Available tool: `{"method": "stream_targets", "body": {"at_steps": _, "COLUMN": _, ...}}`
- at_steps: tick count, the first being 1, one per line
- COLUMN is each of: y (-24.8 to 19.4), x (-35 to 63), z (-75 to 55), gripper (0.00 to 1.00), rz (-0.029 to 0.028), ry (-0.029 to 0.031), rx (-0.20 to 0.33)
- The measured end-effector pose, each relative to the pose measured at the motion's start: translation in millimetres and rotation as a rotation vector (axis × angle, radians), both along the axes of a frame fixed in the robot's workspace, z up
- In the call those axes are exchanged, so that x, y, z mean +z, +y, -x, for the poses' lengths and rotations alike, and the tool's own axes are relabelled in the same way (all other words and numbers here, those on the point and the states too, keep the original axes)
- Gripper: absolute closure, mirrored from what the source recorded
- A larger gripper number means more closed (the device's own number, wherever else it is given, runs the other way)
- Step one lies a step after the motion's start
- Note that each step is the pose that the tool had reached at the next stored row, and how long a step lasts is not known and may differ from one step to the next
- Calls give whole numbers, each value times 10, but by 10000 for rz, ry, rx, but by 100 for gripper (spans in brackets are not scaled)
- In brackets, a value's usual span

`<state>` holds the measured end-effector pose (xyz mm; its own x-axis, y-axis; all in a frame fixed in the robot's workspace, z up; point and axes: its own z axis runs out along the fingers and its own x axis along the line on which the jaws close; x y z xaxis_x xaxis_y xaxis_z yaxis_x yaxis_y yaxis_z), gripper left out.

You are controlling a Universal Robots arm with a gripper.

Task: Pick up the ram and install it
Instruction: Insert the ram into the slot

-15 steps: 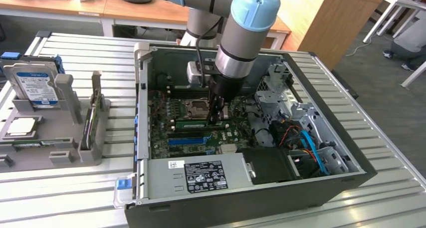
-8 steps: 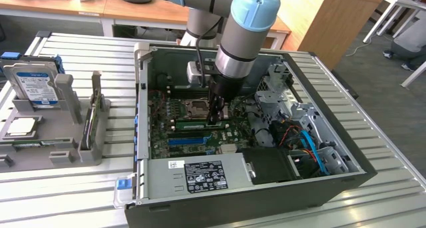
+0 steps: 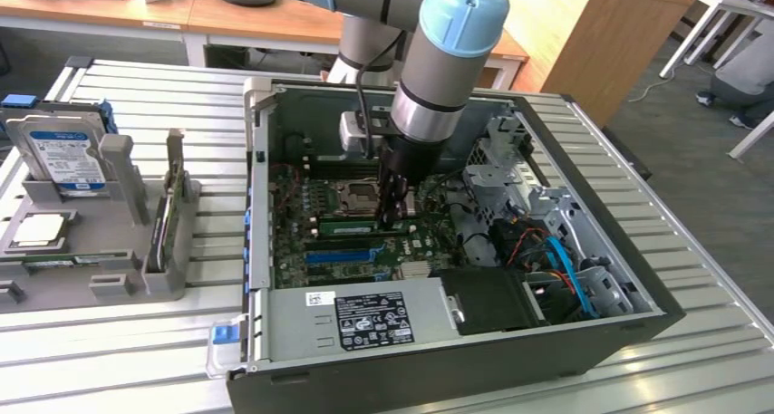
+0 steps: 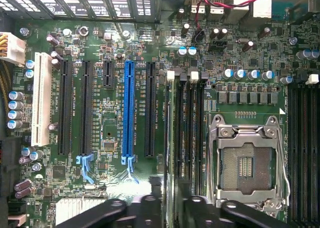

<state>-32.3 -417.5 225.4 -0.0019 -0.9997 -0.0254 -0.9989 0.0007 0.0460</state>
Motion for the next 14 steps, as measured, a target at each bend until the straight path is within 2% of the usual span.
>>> {"method": "stream_targets", "body": {"at_steps": 1, "y": 0, "x": 0, "z": 0, "gripper": 69, "rz": 0, "ry": 0, "rx": 0}}
{"method": "stream_targets", "body": {"at_steps": 3, "y": 0, "x": 0, "z": 0, "gripper": 69, "rz": -1, "ry": 0, "rx": 0}}
{"method": "stream_targets", "body": {"at_steps": 4, "y": 0, "x": 0, "z": 0, "gripper": 62, "rz": 0, "ry": 0, "rx": 0}}
{"method": "stream_targets", "body": {"at_steps": 14, "y": 0, "x": 24, "z": 0, "gripper": 62, "rz": 0, "ry": 0, "rx": 17}}
